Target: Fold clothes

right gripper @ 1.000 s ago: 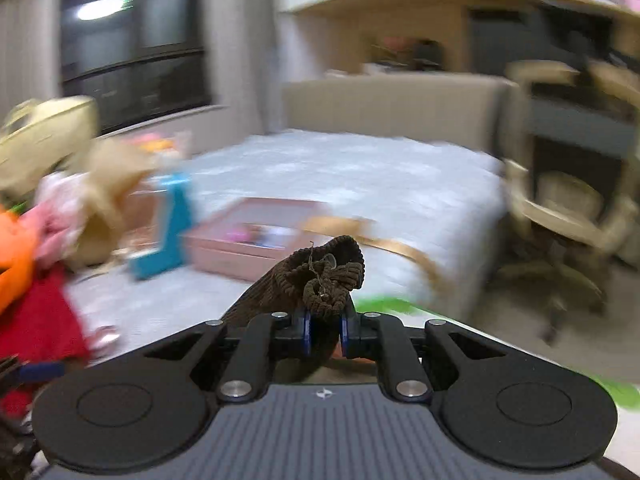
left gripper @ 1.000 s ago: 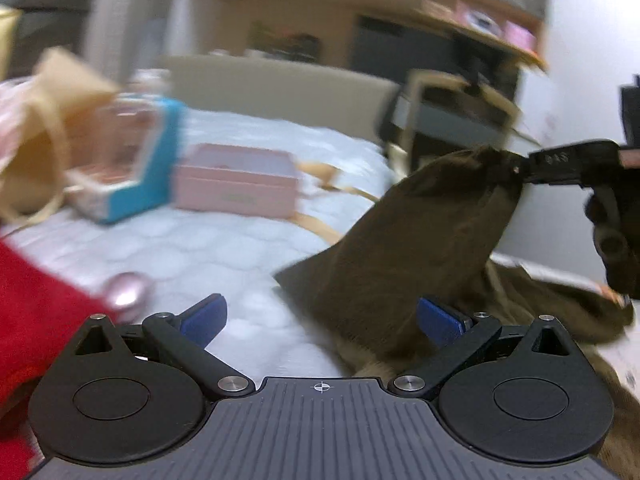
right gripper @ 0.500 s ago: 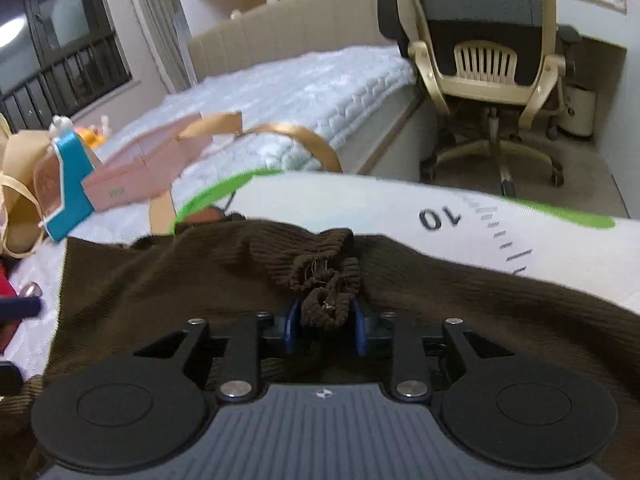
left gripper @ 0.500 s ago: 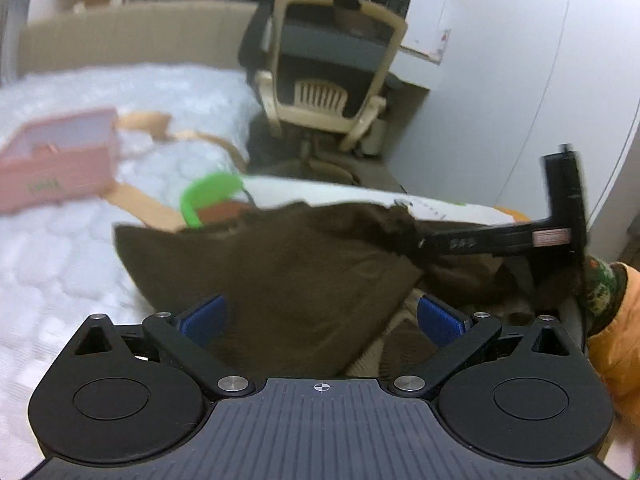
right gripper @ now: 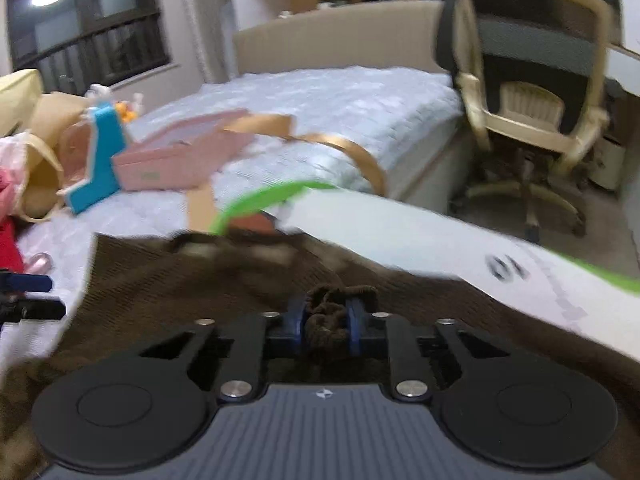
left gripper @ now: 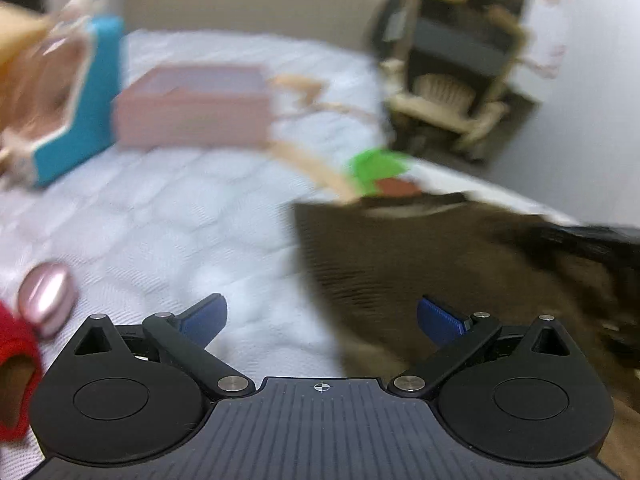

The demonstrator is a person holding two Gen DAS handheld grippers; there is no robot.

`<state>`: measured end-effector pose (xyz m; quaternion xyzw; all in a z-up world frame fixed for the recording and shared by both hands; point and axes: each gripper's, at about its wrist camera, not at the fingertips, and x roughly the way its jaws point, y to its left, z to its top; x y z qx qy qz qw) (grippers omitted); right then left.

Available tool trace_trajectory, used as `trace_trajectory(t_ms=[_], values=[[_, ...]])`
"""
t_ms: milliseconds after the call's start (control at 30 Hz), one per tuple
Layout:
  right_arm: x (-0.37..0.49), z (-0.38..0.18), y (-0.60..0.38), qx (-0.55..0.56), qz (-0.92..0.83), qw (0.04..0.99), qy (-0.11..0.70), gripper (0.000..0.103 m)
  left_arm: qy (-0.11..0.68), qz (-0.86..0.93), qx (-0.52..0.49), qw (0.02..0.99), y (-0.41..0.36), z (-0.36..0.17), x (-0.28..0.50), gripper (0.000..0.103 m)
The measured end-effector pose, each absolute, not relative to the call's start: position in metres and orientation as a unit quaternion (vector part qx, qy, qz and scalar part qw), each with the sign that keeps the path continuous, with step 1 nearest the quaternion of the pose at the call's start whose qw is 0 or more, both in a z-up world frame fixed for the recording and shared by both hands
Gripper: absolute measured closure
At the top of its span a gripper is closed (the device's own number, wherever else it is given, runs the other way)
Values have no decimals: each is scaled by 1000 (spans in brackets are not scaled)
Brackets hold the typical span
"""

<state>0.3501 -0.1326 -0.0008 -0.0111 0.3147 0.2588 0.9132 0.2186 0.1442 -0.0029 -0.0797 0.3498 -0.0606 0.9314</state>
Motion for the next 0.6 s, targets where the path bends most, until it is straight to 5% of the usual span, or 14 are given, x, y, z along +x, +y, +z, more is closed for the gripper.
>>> trace_trajectory(t_ms=[200, 433, 600], values=[[334, 71, -125, 16, 305, 926, 222, 90, 344, -219, -56, 911, 88, -3, 209, 0], [354, 1, -148, -85, 179, 927, 317, 90, 395, -190, -70, 896, 94, -40, 219, 0], [339, -5, -220, -54, 113, 939, 319, 66, 386, -170, -55, 905, 105, -29, 205, 0]])
